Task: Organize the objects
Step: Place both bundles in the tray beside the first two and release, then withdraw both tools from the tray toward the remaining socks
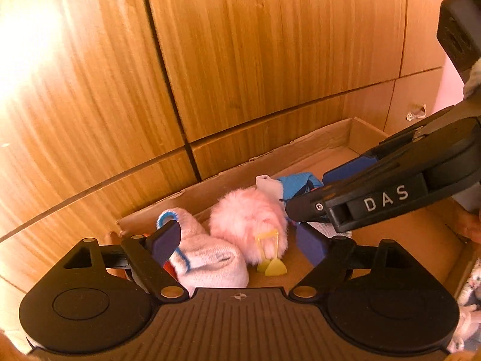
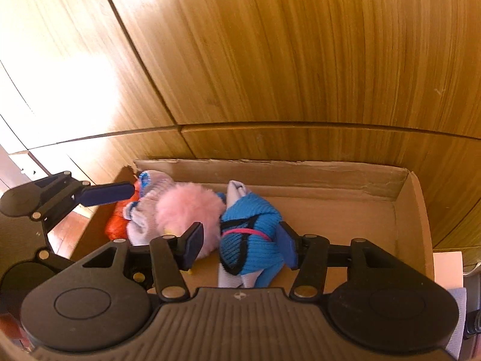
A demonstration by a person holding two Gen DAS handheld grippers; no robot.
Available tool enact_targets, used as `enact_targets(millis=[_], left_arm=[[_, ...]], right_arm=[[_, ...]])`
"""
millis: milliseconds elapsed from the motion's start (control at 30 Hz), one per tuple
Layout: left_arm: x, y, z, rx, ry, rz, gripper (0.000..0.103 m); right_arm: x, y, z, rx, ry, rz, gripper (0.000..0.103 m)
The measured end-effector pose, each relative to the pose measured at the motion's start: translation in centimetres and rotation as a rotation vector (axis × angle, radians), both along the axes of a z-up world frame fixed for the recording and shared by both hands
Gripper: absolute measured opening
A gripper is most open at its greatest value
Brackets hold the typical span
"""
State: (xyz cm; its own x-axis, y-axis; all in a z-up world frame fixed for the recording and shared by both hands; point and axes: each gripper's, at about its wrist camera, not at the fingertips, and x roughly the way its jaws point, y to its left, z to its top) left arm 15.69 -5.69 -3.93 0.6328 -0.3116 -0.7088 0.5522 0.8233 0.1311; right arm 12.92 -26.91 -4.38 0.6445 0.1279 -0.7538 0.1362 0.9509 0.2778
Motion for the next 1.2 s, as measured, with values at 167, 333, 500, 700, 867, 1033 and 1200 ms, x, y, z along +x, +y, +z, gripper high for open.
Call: enact_targets(millis=[167,333,500,700,867,1033,1200], left_arm=[[-0.5,0.2,0.7,-0.015,0.0,0.027,0.092],[-1.3,1.1,2.0,-0.055,0.026,0.053,0.099],[-1.5,1.9,2.9,-0.083,0.097,0.149,0.101],[-2.5,4.1,3.6,-0.148,0.188,0.276,0.103],[-4.8,5.6,4.7,-0.141,0.169,0.291,0.103],[-7.4,6.6,5.8,-0.142,0.169,0.301,0.103],[-10.5,8.0,7.1,-0.177,0.142,0.293,0.103]], right_arm=[[-0.4,0.6,1.5,0.007,-0.004,-0.013,0.053],[-1.2,2.1,3.8,-0.054,-0.025,-0.011,0.062],[-2.2,2.7,5.0,-0.141,-0.01,-0.02,0.078],[-3.8,2.8,5.8,-0.17,0.014,-0.047,0.087],[-6.2,3.9,7.2,-0.171,-0.002,-0.043,0.092],[-7.9,5.3,8.3,-0.18,-0.016,-0.05,0.094],[-10.7,6.6,9.5,-0.202,-0.046,-0.054,0.095]])
